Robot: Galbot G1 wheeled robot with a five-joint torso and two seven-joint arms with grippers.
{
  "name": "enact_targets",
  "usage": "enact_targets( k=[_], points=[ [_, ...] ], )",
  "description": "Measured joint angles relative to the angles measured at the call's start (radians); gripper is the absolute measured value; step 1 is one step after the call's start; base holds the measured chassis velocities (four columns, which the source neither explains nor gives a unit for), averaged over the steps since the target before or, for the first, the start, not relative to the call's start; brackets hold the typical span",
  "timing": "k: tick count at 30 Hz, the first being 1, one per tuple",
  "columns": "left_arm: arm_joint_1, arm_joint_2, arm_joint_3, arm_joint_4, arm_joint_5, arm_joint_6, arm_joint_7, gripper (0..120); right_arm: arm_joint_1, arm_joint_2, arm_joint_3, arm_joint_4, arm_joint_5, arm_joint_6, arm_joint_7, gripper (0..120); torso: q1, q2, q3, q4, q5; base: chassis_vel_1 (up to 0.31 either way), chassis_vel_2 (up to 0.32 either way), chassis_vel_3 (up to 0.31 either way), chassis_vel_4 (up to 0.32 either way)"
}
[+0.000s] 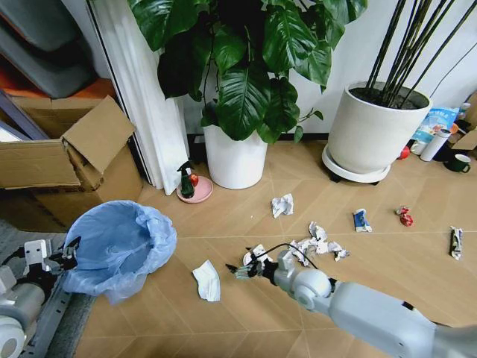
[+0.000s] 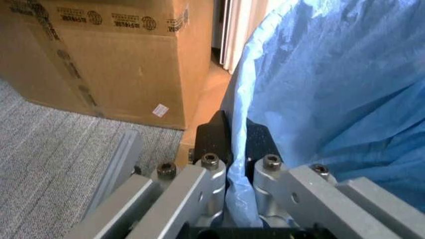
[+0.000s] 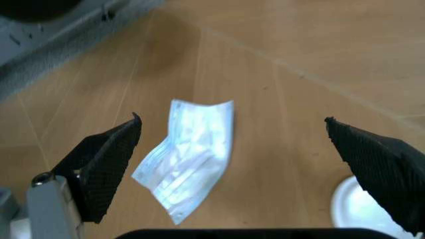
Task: Pick up the trash bin and place the garbage on the floor into it.
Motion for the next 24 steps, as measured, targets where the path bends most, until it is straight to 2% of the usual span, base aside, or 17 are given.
enact_targets(
  k=[8, 11, 24],
  points=[
    [-0.003, -0.013, 0.001, 0.002, 0.001, 0.002, -0.002, 0, 0.022, 0.121, -0.071, -0.112, 0.006, -0.049, 0.048, 100, 0.0, 0.0, 0.0, 0.0, -0.0003, 0.0, 0.0, 0.0, 0.0],
    [-0.012, -0.011, 0.001, 0.008, -0.003, 0.004, -0.002, 0, 0.018, 0.189, -0.078, -0.166, -0.001, -0.073, 0.073, 100, 0.0, 0.0, 0.0, 0.0001, -0.0002, 0.0, 0.0, 0.0, 0.0],
    [-0.035, 0.004, 0.005, 0.031, -0.015, 0.011, -0.01, 0, 0.012, 0.284, -0.088, -0.262, -0.042, -0.145, 0.11, 100, 0.0, 0.0, 0.0, 0.0, -0.0001, 0.0, 0.0, 0.0, 0.0]
  ],
)
